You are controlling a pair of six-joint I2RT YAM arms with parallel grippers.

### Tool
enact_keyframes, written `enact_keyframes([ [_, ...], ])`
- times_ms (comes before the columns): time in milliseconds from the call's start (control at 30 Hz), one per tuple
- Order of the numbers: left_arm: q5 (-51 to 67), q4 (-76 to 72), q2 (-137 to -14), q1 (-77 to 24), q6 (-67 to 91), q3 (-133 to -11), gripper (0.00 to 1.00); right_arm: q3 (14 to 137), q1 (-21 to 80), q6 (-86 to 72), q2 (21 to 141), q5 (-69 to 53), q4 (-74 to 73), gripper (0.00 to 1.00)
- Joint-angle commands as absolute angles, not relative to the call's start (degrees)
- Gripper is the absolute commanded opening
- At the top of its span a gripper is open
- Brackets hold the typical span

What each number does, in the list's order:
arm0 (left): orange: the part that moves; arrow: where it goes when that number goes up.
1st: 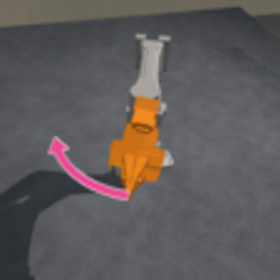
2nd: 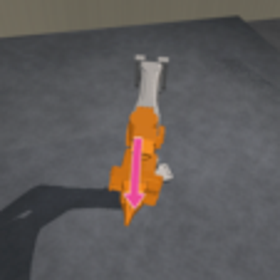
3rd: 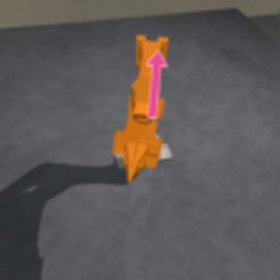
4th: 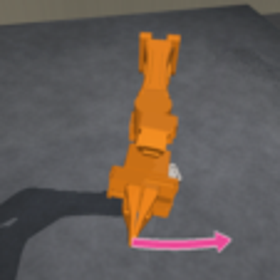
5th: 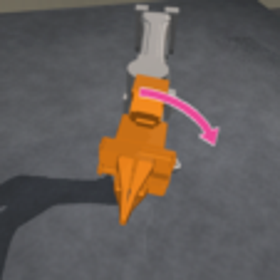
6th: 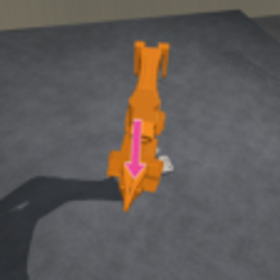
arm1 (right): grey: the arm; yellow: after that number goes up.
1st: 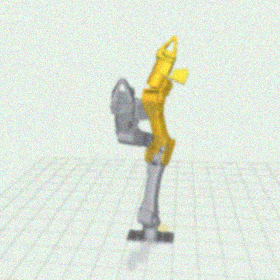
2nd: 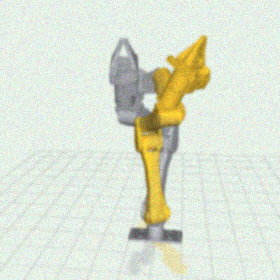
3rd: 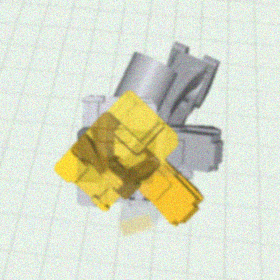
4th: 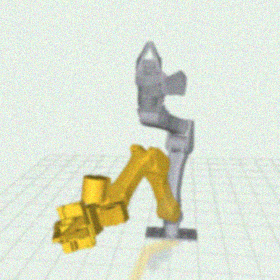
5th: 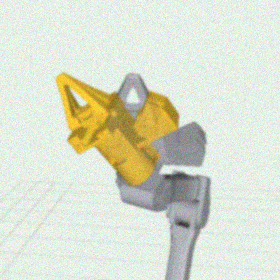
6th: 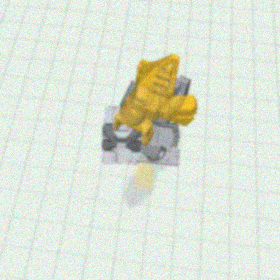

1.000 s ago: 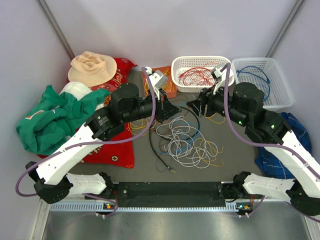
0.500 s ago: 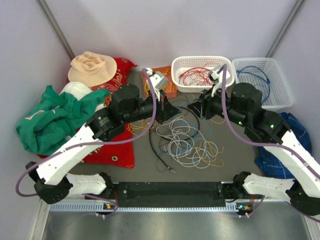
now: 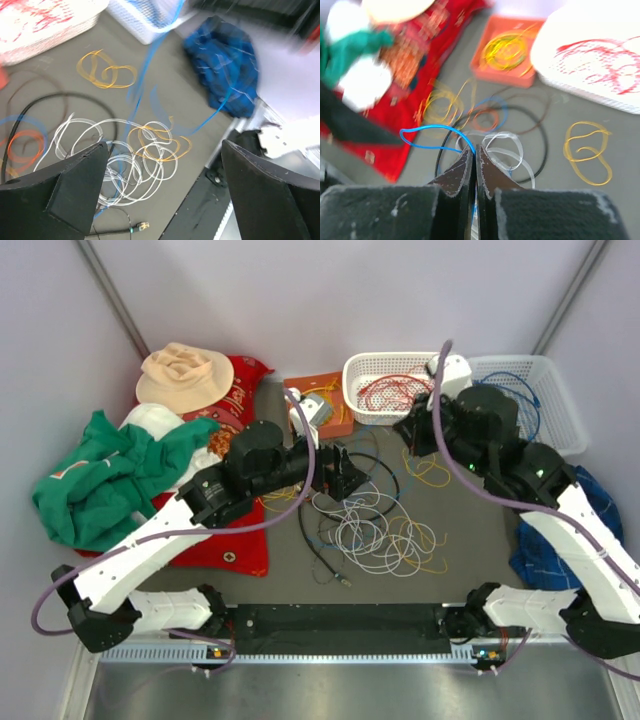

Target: Untangle the cables

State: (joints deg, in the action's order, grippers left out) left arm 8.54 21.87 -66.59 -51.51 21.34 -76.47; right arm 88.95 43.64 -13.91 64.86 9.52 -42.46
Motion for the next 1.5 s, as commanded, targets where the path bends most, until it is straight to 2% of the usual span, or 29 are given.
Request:
enact_keyframes([
  [0, -4.7, 19.1, -63.1, -51.8, 27.2, -72.1, 0.99, 97.2, 35.2, -17.8, 68.1, 14.0, -43.1, 0.00],
  [33, -10.3, 19.4, -62.0, -51.8, 28.6, -71.2, 0.99, 97.9, 30.2, -18.6, 69.0, 13.5, -42.9, 0.00],
  [167, -19.9, 19.5, -58.1, -51.8, 34.0, -66.5, 0.99, 100.0, 19.4, -24.6, 74.1, 13.9, -41.8, 0.00],
  [367, -25.1, 21.5, -53.0, -51.7, 35.7, -60.0, 0.99, 97.9, 6.3, -34.9, 79.7, 16.1, -32.3, 0.00],
  [633, -26.8, 21.4, -50.8, -51.7, 38.3, -52.2, 0.99, 109.1, -3.1, -40.3, 91.2, 22.6, -32.0, 0.00],
  [867, -27.2, 19.9, -53.2, -51.6, 39.8, -48.3, 0.99, 120.3, -9.8, -41.0, 103.3, 26.2, -37.4, 0.00],
  [1133, -28.1, 19.8, -57.1, -51.0, 40.0, -47.6, 0.99, 122.3, -13.2, -35.7, 111.1, 26.9, -37.0, 0.00],
  [1167, -27.7, 19.2, -57.5, -50.9, 40.2, -47.5, 0.99, 121.3, -13.3, -35.2, 112.1, 25.2, -35.9, 0.25],
  [1267, -26.7, 18.9, -59.1, -50.7, 40.9, -48.1, 0.99, 120.2, -13.1, -36.2, 112.6, 22.2, -35.1, 0.81],
  [1367, -26.5, 19.7, -60.1, -50.7, 40.8, -49.7, 0.99, 118.3, -11.1, -36.2, 109.9, 22.5, -33.1, 0.98],
  [1467, -26.8, 19.9, -60.0, -50.7, 40.1, -50.8, 0.99, 118.1, -8.8, -36.6, 106.4, 21.0, -32.5, 0.99],
])
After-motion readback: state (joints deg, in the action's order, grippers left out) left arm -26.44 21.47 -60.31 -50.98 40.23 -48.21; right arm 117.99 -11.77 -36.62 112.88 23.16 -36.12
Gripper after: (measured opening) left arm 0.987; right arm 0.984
